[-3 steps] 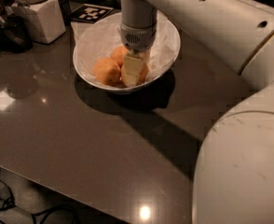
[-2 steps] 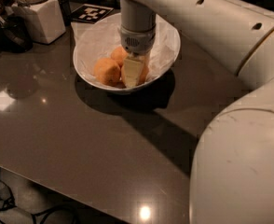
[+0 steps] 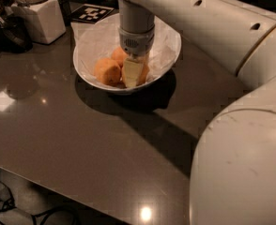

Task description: Pick orange from white bowl

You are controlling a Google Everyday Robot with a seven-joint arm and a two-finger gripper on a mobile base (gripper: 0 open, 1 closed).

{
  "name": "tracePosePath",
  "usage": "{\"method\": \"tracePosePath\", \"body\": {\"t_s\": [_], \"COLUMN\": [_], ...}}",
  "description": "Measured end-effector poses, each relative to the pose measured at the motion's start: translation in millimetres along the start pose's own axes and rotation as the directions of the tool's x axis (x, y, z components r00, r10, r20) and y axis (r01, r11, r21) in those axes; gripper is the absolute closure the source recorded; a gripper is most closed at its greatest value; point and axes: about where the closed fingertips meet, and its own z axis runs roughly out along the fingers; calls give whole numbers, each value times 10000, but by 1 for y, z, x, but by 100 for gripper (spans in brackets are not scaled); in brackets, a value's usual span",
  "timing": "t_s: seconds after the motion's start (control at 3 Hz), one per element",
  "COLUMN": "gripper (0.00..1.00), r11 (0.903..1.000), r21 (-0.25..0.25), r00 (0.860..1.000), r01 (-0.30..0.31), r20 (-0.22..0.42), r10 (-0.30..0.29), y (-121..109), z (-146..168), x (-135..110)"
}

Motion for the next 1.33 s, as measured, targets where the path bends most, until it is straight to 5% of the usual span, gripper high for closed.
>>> {"method": "tracePosePath", "body": {"t_s": [0.33, 0.67, 1.33], "gripper": [100, 100, 100], "r11": [10000, 9990, 9882], "r21": [0, 407, 1166], "r00": [10000, 9972, 9669], "r01": [0, 175, 997], "r20": [1, 717, 2233], "r10": [0, -204, -1239], "y": [0, 9, 40], "z": [0, -22, -81], "x": [0, 6, 21]}}
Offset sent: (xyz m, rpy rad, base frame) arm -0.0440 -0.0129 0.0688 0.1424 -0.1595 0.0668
